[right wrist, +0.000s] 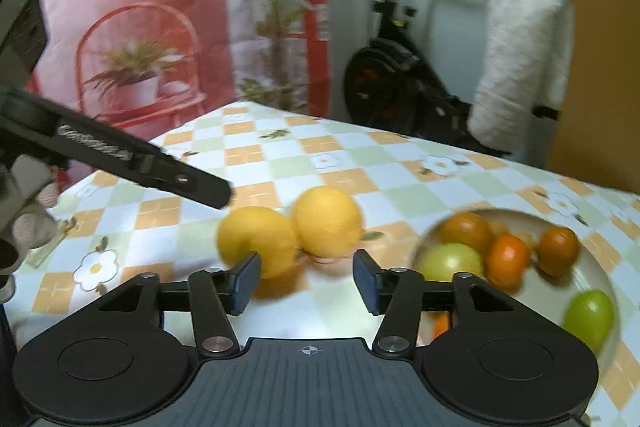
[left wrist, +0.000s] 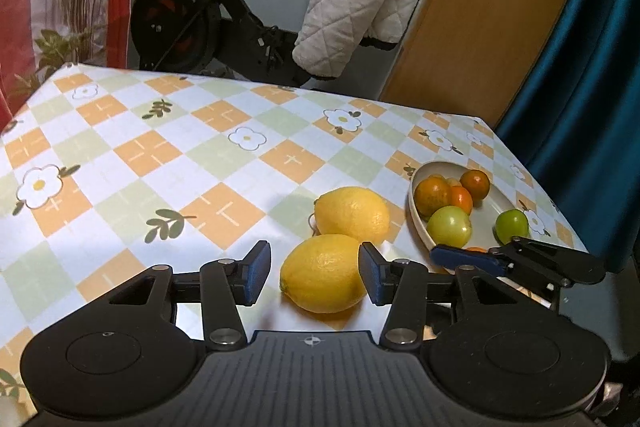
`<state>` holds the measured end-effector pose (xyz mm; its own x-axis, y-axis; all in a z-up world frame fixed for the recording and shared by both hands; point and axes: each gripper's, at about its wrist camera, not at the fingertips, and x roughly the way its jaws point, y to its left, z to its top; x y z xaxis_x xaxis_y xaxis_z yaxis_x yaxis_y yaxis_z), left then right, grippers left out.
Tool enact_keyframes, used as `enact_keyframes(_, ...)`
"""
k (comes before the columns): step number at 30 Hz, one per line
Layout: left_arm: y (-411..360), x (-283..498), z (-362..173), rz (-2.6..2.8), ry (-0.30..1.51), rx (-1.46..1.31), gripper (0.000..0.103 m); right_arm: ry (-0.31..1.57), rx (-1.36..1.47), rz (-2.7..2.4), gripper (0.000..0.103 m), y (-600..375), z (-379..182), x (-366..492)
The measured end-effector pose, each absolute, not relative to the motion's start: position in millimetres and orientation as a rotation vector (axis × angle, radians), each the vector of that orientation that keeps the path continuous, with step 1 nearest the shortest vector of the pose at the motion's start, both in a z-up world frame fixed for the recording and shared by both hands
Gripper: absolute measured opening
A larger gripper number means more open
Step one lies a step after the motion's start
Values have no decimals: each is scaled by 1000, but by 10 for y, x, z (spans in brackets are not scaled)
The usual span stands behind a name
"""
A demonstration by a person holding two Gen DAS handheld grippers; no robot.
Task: Organize fruits
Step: 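Move the left tool to a yellow lemon on the table, then close the left tool around the yellow lemon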
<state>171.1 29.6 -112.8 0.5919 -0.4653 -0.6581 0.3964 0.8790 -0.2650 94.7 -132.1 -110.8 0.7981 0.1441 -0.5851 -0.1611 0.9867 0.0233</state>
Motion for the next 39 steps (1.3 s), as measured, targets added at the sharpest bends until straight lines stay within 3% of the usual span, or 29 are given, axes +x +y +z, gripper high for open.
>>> enact_keyframes(2, 309, 1747, -1171, -508, 800, -113, 58, 636, -34, 176, 52, -1272, -1122, 1016)
enact_keyframes(23, 375, 1929, -1455, -536, 863, -280, 67, 703, -98, 252, 51, -1030, -1316, 1336)
enact_keyframes(39, 252, 1762, -1503, -540, 827, -287, 60, 710, -44, 233, 50, -1107, -1332, 1261)
